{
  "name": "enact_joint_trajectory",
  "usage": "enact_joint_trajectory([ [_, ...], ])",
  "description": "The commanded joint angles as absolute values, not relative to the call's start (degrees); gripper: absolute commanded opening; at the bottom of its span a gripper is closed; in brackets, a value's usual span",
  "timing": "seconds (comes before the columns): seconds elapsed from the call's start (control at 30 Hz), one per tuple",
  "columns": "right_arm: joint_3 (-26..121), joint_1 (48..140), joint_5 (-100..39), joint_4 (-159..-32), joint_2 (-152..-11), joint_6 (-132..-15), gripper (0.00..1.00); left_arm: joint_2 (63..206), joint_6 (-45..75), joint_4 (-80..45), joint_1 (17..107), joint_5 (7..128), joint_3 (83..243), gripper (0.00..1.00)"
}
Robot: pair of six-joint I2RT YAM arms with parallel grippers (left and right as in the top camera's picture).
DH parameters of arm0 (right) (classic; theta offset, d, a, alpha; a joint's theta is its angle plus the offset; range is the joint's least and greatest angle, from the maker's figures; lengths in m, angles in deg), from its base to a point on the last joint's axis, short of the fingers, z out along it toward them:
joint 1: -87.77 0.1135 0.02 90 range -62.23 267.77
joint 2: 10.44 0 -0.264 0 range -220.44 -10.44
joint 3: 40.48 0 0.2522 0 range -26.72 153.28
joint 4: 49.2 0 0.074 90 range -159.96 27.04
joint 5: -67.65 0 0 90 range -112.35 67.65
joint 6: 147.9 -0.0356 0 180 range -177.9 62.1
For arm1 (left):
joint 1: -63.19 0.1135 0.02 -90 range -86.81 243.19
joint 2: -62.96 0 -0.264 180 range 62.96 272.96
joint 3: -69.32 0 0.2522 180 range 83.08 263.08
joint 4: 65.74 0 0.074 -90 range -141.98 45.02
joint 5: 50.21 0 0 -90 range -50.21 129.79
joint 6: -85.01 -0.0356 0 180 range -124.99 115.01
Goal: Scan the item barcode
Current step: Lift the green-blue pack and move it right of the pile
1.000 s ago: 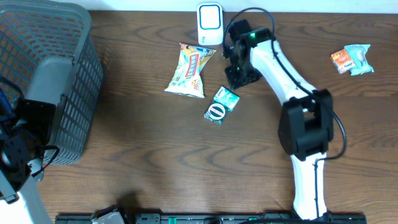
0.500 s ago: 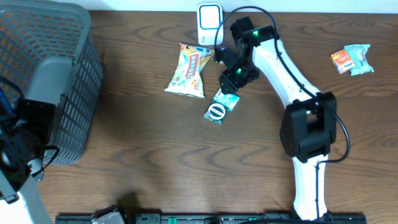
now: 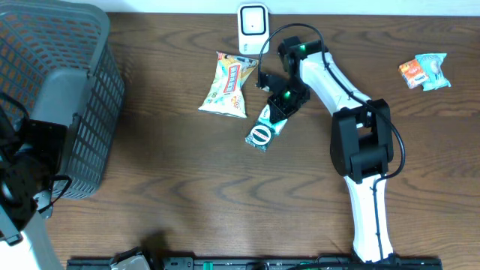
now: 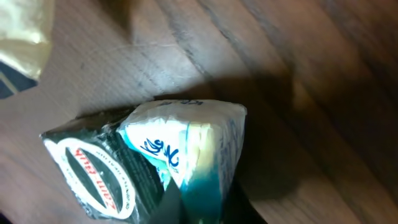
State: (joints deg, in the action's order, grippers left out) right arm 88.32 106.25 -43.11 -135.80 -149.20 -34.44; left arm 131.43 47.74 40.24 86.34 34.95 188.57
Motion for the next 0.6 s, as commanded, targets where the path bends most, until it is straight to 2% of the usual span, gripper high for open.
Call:
enact_joint_trajectory([
  [0.0,89.70,106.47,-42.69,-138.18,-150.68,-36.10,0.01,131.43,48.05,42.93,86.63,34.40,188.95,0.98],
  [0.17,94.79,105.18,-49.18,-141.06,-147.27,-37.74,0.01,131.43,48.05,42.93,86.63,34.40,188.95,0.98],
  [0.57,98.72,94.16,-83.30,-142.59,-141.33,-37.34,0.01,131.43,48.05,42.93,86.63,34.40,188.95,0.98],
])
